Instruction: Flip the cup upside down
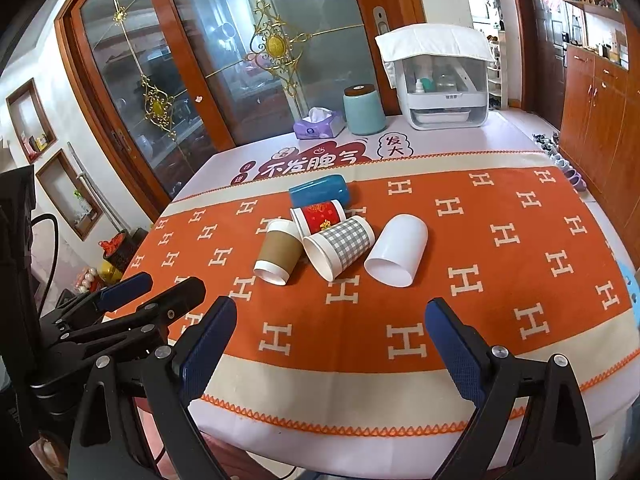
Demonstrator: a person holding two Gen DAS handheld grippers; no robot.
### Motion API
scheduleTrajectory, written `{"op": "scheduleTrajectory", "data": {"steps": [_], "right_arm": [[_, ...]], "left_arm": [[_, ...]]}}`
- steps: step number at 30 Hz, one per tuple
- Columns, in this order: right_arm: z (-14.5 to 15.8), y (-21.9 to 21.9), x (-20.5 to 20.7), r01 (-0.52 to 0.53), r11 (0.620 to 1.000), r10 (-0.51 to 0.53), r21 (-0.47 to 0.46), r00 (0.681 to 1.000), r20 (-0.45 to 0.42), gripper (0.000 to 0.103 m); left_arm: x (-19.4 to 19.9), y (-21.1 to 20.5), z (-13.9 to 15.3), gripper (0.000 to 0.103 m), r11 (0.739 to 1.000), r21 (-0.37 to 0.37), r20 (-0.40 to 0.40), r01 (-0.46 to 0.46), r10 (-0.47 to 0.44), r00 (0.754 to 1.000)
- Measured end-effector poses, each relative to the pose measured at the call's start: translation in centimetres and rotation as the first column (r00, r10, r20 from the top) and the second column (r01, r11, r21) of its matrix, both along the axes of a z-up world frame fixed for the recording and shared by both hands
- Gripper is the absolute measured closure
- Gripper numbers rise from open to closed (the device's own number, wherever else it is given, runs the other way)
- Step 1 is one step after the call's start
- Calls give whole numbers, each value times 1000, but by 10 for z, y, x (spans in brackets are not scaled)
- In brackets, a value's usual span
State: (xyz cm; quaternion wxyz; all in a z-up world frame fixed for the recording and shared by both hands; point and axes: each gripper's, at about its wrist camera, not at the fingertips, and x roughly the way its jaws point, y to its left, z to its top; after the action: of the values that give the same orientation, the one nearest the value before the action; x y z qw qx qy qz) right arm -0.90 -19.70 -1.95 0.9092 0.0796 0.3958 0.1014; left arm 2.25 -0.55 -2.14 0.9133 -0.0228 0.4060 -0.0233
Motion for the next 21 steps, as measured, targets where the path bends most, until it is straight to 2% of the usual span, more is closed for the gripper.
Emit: {"op": "scheduleTrajectory", "data": {"steps": [21], "right_arm": [[-9,2,3,-1,1000,1,10,1000,-13,7]], "left_arm": [[4,1,-5,31,1000,4,-14,-9,9,1000]]}}
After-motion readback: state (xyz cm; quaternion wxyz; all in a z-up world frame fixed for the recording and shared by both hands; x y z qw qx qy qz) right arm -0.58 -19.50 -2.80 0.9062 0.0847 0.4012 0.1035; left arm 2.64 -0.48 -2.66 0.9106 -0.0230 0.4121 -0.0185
